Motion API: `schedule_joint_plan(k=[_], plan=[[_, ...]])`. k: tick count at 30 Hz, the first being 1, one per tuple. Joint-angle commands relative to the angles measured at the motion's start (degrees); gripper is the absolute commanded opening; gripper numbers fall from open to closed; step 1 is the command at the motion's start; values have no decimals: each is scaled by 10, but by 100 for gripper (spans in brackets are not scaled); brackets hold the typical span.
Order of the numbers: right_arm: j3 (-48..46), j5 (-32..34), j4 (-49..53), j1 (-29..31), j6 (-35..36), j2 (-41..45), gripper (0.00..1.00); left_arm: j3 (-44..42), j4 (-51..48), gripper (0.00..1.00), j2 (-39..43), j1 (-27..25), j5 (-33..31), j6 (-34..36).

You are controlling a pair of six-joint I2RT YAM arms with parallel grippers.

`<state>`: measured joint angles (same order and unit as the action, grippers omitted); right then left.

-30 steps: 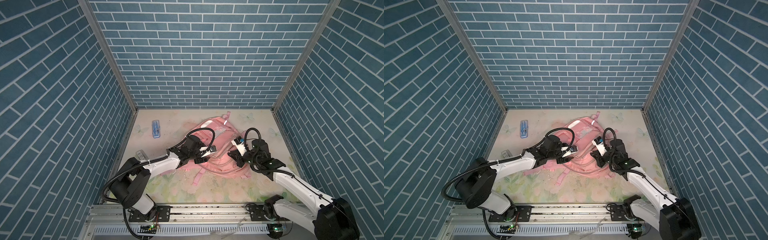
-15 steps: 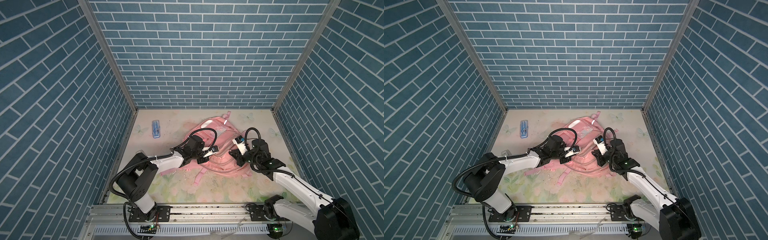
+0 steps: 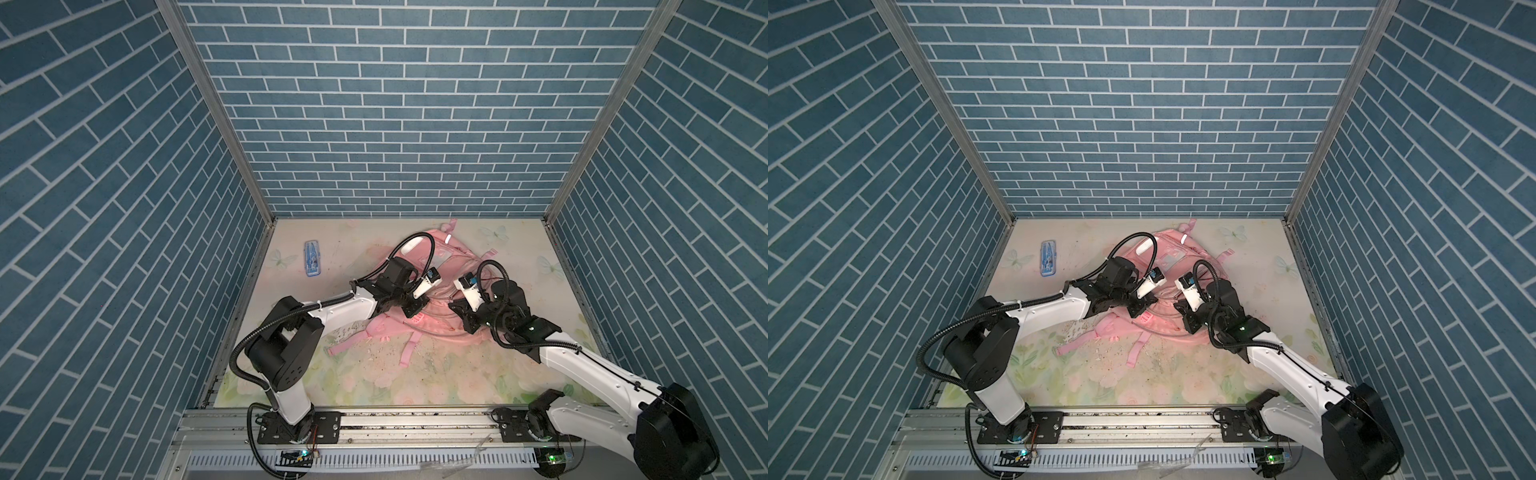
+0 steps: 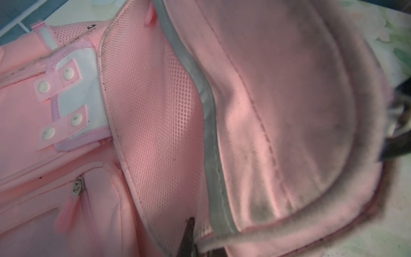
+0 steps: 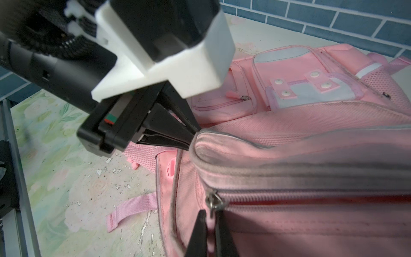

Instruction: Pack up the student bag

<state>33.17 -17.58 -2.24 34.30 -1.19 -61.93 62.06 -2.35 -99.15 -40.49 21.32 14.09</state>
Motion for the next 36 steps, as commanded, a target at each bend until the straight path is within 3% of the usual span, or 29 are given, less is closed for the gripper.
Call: schedule_joint_plan(k=[1, 7, 12, 19, 31, 34, 36], plan=[[4, 8, -24, 19, 1, 7, 0, 29, 10, 0, 8, -7, 2, -100], [12, 24, 5, -51, 11, 38, 0, 54, -6, 0, 10, -52, 26, -162], [31, -15, 43, -109, 43, 57, 0, 81, -34, 0, -13, -57, 11, -191], [41, -71, 83, -108, 27, 38, 0, 160, -74, 0, -48, -64, -8, -278], [-34, 64, -2, -63, -84, 88, 0, 183, -57, 0, -29, -63, -10, -356], [-28, 78, -15, -41, -85, 68, 0, 193, -50, 0, -27, -75, -2, -357], [-24, 51, -28, -30, -67, 56, 0, 202, -53, 0, -29, -85, 1, -347]])
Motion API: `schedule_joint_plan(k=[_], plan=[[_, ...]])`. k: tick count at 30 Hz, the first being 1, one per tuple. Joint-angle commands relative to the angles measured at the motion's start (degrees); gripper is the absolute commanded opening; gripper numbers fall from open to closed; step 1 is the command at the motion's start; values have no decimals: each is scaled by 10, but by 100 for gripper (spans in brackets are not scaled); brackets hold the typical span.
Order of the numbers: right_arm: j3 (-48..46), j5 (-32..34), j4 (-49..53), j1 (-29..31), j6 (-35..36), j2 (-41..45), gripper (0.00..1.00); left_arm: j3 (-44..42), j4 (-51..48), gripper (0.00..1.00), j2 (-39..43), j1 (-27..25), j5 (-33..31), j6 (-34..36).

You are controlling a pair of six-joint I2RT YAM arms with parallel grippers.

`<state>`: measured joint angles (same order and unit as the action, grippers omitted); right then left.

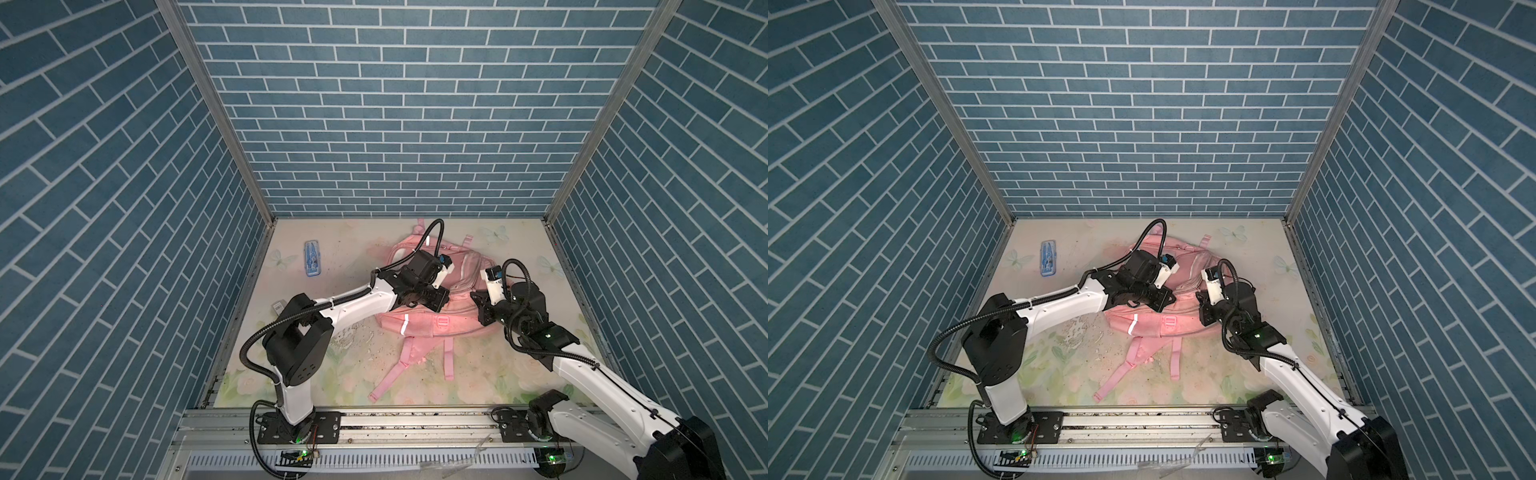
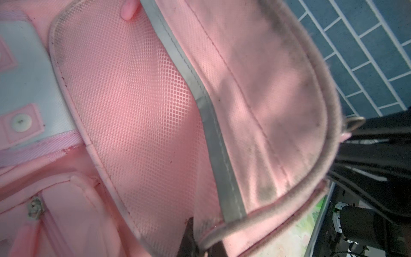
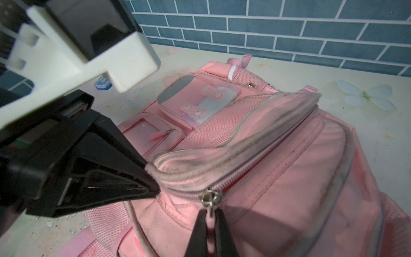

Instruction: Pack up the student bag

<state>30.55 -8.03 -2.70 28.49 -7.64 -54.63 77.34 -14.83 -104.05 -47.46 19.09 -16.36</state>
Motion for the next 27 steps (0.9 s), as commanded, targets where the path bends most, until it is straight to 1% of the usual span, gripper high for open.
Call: schedule_joint_plan(k=[1, 6, 9, 12, 15, 17, 20, 22, 24, 27], plan=[[0, -56, -32, 34, 10, -18, 0, 52, 70, 0, 18, -20, 24, -36], [-22, -151, -64, 44, 68, -12, 0, 51, 59, 0, 19, -20, 17, -20], [-21, -183, -44, 46, 93, -15, 0, 52, 63, 0, 25, -21, 21, -5], [-27, -194, -39, 45, 104, -4, 0, 53, 52, 0, 31, -16, 12, 7], [-33, -155, -33, 43, 94, 19, 0, 41, 36, 0, 37, 11, 22, 8], [-28, -137, -14, 31, 94, 31, 0, 21, 29, 0, 51, 20, 10, 23], [-9, -127, 29, -13, 83, 37, 0, -3, 8, 0, 69, 23, -9, 55], [7, -122, 55, -40, 80, 37, 0, -15, -3, 0, 75, 22, -23, 65], [26, -105, 83, -51, 83, 32, 0, -21, -10, 0, 75, 22, -35, 69], [62, -86, 141, -53, 91, 13, 0, -26, -1, 0, 74, 23, -42, 58]])
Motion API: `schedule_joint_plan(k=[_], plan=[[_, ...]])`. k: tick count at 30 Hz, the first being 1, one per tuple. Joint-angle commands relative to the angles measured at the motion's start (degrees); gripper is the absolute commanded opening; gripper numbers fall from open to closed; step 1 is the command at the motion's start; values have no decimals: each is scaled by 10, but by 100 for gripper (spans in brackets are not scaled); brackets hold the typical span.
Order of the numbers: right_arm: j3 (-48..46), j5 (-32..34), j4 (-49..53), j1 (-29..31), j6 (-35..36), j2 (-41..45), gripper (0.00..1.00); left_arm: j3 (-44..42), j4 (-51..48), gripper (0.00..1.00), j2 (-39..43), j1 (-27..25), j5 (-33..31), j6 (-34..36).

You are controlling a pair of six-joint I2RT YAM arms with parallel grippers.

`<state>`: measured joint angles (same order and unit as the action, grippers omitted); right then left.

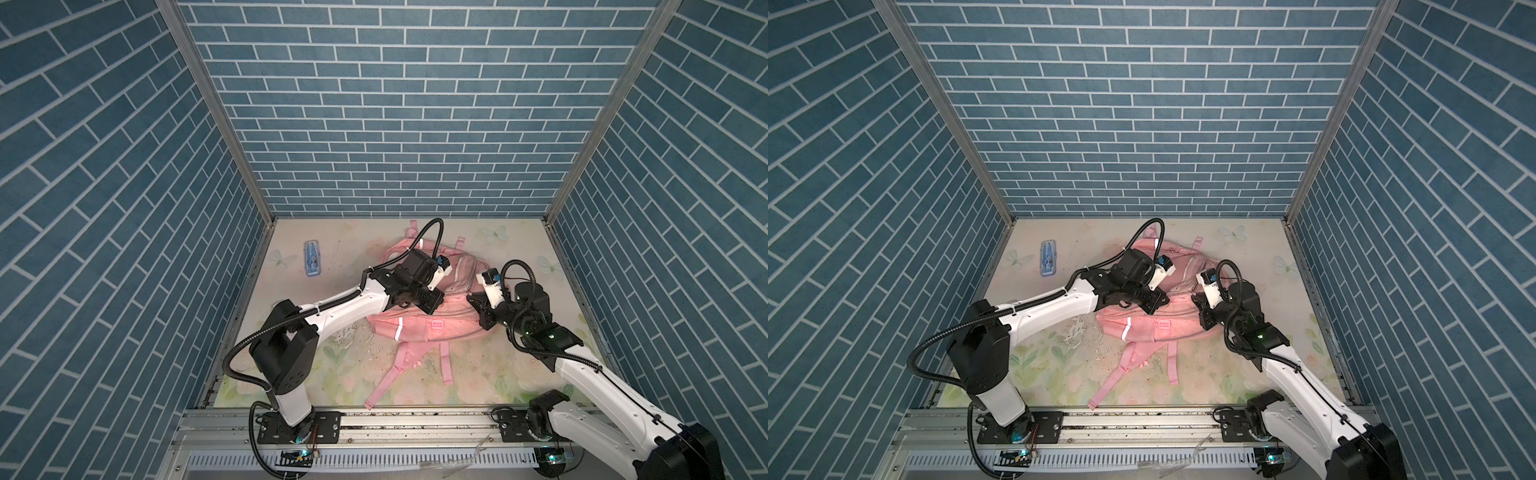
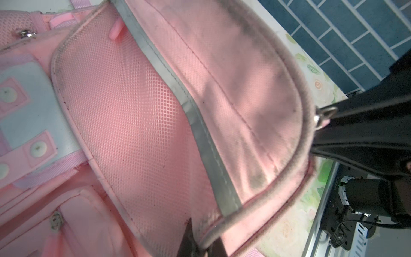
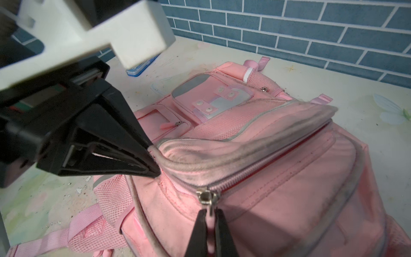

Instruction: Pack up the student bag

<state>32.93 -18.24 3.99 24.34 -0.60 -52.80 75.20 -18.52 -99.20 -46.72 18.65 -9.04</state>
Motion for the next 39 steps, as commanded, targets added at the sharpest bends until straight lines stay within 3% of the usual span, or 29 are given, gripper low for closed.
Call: schedule_joint_plan(k=[1, 7, 9, 12, 21, 28, 31, 39], plan=[[52, 20, 99, -11, 23, -16, 0, -5, 41, 0, 23, 15, -38, -19], [80, 63, 167, -11, 18, -40, 0, 6, 46, 0, 12, 15, -51, -26], [76, 29, 152, -11, 24, -35, 1, 9, 47, 0, 11, 14, -42, -25], [49, -27, 99, -10, 25, -24, 12, 10, 59, 0, 16, 12, -21, -30], [11, -47, 25, -10, 25, -19, 22, 25, 65, 0, 21, -6, -6, -28], [-7, -31, 29, -11, 20, -4, 17, 27, 66, 0, 27, -4, -12, -28], [-20, -28, 33, -11, 14, 13, 0, 27, 68, 0, 25, 0, -12, -35], [7, -71, 44, 7, -12, 30, 0, 28, 77, 0, 8, 2, -25, -63]])
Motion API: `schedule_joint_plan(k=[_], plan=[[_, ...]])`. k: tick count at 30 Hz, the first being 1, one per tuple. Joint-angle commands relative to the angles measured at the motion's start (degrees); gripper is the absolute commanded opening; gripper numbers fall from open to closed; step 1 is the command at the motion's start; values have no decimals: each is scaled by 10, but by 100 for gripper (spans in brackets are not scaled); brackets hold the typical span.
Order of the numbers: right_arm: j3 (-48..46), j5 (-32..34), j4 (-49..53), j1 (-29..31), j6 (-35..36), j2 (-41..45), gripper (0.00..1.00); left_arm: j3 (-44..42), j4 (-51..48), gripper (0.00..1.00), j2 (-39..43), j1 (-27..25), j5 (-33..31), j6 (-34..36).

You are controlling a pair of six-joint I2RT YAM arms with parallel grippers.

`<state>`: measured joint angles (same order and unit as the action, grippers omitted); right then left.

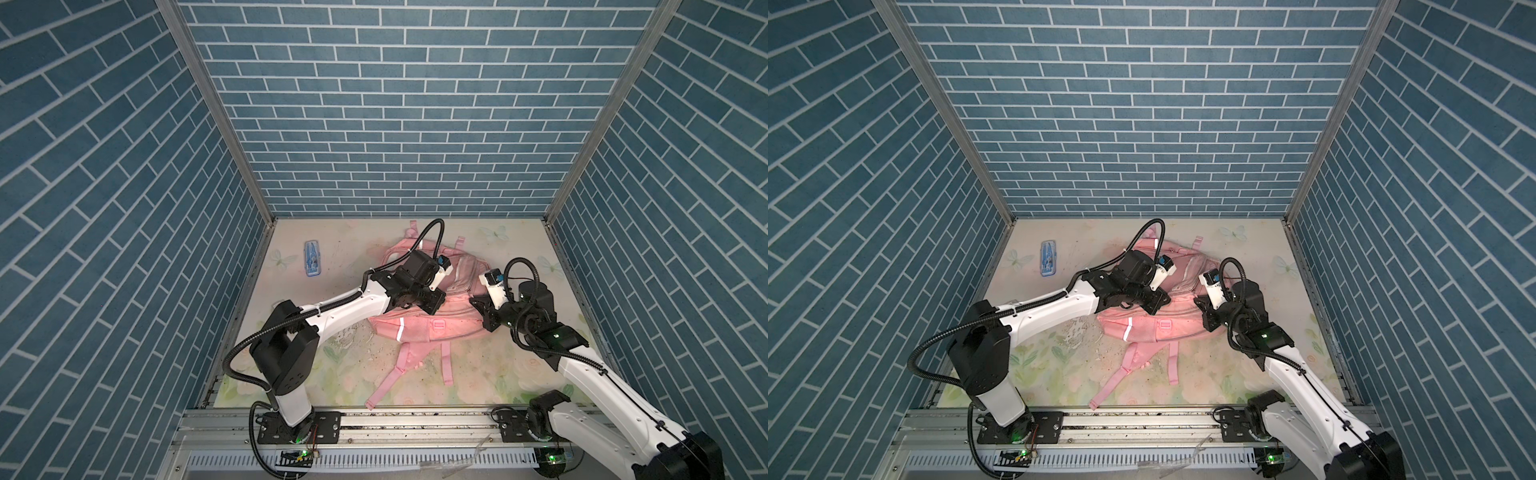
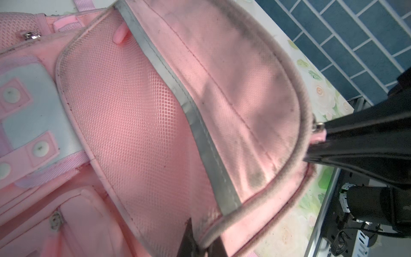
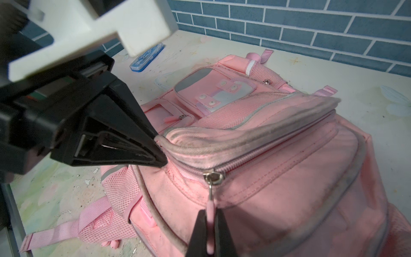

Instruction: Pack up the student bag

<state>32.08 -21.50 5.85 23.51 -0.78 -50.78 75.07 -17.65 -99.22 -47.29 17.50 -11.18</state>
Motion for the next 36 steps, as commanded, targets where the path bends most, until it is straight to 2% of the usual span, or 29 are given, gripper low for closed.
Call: schedule_joint_plan(k=[1, 7, 15, 23, 28, 32, 34, 36], plan=[[16, -43, 25, 26, -9, 7, 0, 32, 70, 0, 7, 9, -13, -45], [12, -72, 8, 71, -4, -48, 0, 78, 54, 0, -7, 11, 3, -69], [14, -3, -54, 73, -46, -77, 0, 53, 78, 0, 15, 3, 39, -78], [-1, -17, -103, 90, -68, -109, 0, 67, 70, 0, 8, -11, 75, -5], [-4, -19, -110, 94, -77, -115, 0, 62, 65, 0, 17, -10, 71, 36], [5, 6, -84, 94, -88, -102, 0, 48, 29, 0, 27, -8, 44, 62], [13, 20, -65, 94, -86, -87, 17, 31, 17, 0, 35, -7, 26, 65], [15, 15, -61, 94, -73, -62, 46, 14, 10, 0, 45, -4, 12, 63]])
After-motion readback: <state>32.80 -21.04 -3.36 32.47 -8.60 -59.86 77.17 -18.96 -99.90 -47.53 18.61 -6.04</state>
